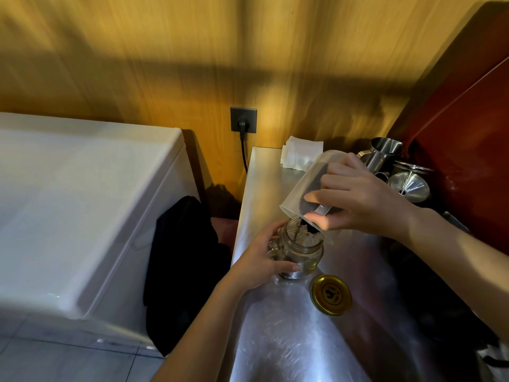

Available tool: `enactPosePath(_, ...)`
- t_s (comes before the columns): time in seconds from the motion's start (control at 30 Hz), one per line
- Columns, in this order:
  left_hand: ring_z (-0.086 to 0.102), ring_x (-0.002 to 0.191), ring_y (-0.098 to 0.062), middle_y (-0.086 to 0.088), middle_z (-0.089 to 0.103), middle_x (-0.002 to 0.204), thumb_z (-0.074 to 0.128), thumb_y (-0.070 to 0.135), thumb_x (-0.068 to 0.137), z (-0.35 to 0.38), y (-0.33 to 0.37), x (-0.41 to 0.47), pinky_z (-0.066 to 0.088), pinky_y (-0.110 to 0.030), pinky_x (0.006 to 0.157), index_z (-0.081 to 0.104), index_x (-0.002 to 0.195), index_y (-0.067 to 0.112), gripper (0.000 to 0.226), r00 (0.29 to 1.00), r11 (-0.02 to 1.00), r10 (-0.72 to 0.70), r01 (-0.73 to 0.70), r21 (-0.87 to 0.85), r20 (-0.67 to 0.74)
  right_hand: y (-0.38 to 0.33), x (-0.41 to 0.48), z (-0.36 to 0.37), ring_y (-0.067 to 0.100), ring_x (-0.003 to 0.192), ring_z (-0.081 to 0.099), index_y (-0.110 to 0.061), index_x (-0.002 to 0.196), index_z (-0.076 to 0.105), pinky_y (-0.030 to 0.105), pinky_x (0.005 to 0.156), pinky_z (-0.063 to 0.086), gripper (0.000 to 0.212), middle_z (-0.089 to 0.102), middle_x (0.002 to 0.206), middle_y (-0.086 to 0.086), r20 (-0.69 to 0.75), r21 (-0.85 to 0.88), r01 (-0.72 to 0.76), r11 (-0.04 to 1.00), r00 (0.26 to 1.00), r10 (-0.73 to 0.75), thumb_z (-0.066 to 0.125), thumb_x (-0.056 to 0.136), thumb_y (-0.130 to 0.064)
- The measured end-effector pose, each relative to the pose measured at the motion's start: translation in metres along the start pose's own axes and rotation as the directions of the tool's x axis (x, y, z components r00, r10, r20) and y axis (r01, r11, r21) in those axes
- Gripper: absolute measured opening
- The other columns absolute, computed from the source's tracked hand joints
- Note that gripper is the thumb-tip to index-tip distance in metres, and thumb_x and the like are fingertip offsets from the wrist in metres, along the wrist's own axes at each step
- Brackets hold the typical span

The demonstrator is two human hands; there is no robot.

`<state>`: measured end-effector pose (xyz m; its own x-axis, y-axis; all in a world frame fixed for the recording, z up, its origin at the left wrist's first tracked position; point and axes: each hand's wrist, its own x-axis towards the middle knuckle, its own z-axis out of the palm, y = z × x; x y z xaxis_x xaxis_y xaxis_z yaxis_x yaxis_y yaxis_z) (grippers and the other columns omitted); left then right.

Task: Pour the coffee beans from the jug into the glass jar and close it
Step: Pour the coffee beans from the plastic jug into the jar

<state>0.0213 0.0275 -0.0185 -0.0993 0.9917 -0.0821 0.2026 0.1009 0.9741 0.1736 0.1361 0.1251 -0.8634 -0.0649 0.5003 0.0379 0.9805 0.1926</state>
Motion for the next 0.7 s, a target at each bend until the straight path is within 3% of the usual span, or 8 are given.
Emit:
enactPosePath(0.2,0.049,0.122,-0.015,0.009,0.054,0.128,0.085,0.031,0.059,-0.0006,0.0007,-0.0006,0.041,-0.034,0.103,0.041,0.109,0.064,0.074,1.000,1.000,-0.022,0.022,-0.003,-0.001,0.0005,-0.0007,0.0003,0.017,0.066,0.038,-0.004,0.071,0.066,0.031,0.071,0.030,0.028,0.053,0.060,0.006,-0.010,0.014,-0.013,1.000,1.000,0.013,0.059,0.084,-0.028)
enactPosePath(0.3,0.048,0.122,-0.013,0.016,0.052,0.125,0.086,0.028,0.062,-0.0002,0.0013,-0.0012,0.041,-0.030,0.099,0.040,0.107,0.067,0.076,1.000,1.000,-0.025,0.025,0.005,0.004,-0.0004,-0.0024,-0.0001,0.020,0.065,0.042,-0.004,0.072,0.067,0.034,0.071,0.032,0.028,0.055,0.061,0.007,-0.020,-0.003,0.006,1.000,1.000,-0.006,0.058,0.085,-0.028)
enactPosePath(0.47,0.048,0.123,-0.015,0.008,0.053,0.130,0.086,0.027,0.061,-0.0002,0.0025,-0.0018,0.041,-0.035,0.104,0.041,0.110,0.062,0.075,1.000,1.000,-0.031,0.031,-0.003,-0.005,0.0004,-0.0034,-0.0010,0.024,0.062,0.048,-0.004,0.074,0.067,0.035,0.070,0.033,0.027,0.057,0.062,0.008,-0.016,-0.007,0.008,1.000,1.000,-0.008,0.058,0.084,-0.028)
enactPosePath(0.7,0.049,0.122,-0.012,0.012,0.054,0.127,0.085,0.029,0.059,0.0001,0.0048,-0.0026,0.040,-0.035,0.104,0.040,0.104,0.072,0.077,1.000,1.000,-0.020,0.020,0.002,-0.001,0.0000,-0.0051,0.0000,0.025,0.062,0.049,-0.004,0.076,0.067,0.042,0.064,0.043,0.028,0.057,0.063,0.008,-0.024,-0.021,0.031,0.999,0.999,-0.031,0.057,0.086,-0.028)
